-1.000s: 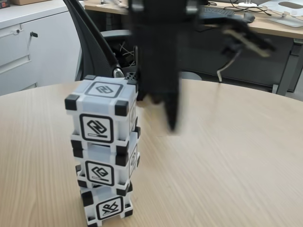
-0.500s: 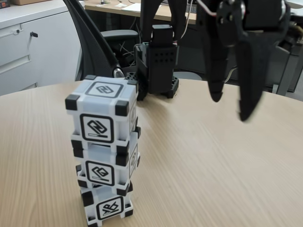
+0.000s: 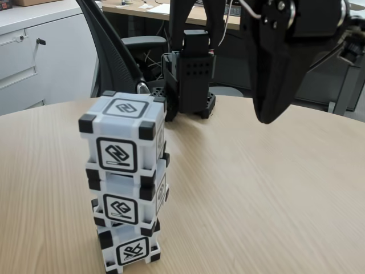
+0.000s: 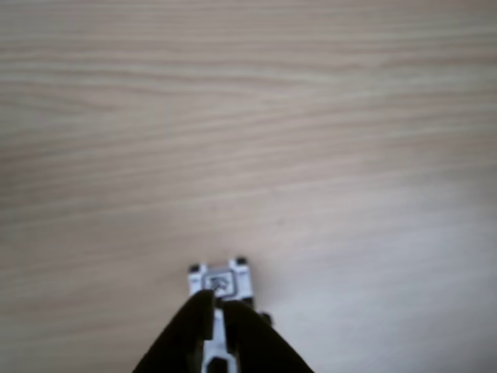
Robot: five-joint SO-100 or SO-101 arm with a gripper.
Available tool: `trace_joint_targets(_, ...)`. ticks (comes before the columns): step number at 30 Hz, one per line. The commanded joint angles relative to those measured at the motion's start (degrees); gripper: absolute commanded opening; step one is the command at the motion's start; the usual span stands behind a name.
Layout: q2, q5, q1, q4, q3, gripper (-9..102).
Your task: Stack cubes from left to right.
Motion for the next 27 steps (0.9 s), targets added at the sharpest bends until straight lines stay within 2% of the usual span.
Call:
trace_joint_targets(1,1.41,-0.44,0.44,0.53,-0.35,0)
trace_joint_targets(27,1.41,-1.05,0.62,0.44,-0.44,0)
